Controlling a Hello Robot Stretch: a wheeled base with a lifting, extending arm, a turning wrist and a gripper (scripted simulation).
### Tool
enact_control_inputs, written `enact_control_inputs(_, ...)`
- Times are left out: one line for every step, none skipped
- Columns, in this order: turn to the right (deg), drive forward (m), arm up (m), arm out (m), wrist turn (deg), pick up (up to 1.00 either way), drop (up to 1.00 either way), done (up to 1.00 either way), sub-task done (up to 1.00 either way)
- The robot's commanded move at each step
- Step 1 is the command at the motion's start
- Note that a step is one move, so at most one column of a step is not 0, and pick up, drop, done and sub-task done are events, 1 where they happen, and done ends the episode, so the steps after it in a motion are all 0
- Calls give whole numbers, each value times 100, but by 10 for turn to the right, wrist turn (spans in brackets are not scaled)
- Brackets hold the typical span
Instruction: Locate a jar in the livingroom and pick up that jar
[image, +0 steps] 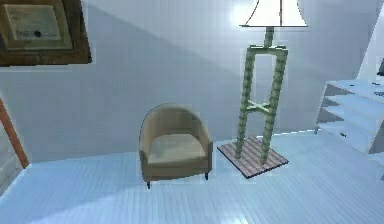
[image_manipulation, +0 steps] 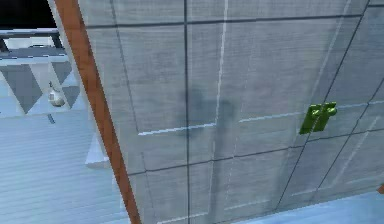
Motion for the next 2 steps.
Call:
enact_control_inputs(60,0,0,0,0,0,0,0,0)
enact_control_inputs(0,40,0,0,0,0,0,0,0)
